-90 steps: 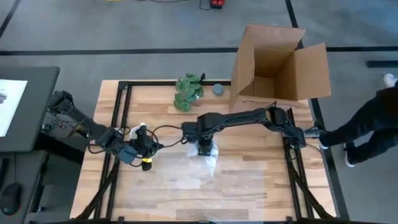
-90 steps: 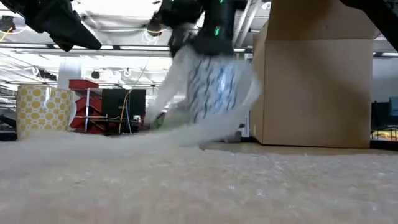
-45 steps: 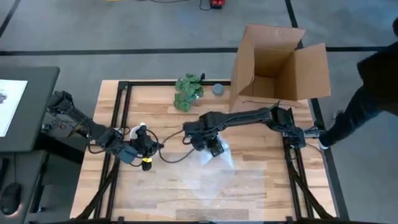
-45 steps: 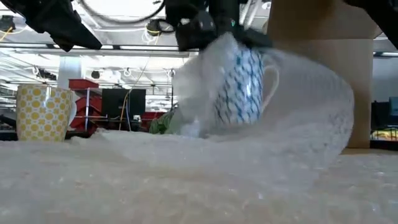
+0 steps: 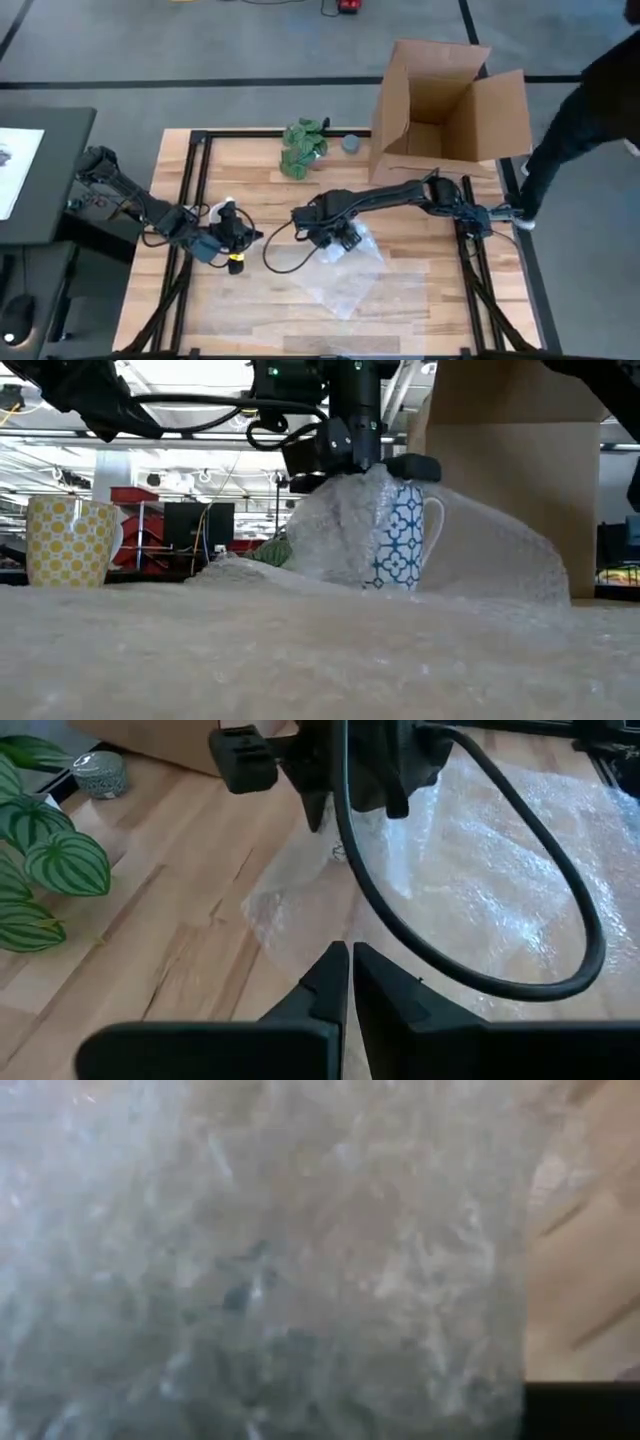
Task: Wrap mug
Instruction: Wrap the blue cup with the bubble wrap
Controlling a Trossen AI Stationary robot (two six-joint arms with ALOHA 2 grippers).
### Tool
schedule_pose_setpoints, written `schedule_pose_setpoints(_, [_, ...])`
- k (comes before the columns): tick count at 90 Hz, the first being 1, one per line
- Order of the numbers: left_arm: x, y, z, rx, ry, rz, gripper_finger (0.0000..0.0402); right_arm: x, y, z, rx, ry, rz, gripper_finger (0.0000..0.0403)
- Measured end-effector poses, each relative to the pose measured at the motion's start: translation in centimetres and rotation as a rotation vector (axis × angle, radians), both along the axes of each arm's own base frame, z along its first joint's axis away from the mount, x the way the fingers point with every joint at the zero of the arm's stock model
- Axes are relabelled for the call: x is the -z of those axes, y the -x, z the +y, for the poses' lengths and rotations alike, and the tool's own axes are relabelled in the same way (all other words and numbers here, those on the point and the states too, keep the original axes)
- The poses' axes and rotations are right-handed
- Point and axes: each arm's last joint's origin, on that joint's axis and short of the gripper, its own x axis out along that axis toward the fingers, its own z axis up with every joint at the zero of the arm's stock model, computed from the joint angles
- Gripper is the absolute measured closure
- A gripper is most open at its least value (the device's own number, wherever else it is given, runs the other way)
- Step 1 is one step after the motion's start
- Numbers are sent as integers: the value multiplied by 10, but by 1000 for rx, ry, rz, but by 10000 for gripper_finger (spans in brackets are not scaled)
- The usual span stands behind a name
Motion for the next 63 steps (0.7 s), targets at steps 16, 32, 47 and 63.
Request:
schedule_pose_setpoints(16, [0,0,0,0,1,-2,402,0,1,-2,50,33,-2,348])
schedule_pose_setpoints(32, [0,0,0,0,3,-4,402,-3,2,-4,79,65,4,285])
schedule_pose_setpoints(47, [0,0,0,-1,3,-4,402,-17,6,-5,97,105,49,229])
schedule_pose_setpoints(63, [0,0,0,-1,5,-4,402,-45,7,-5,159,110,29,211])
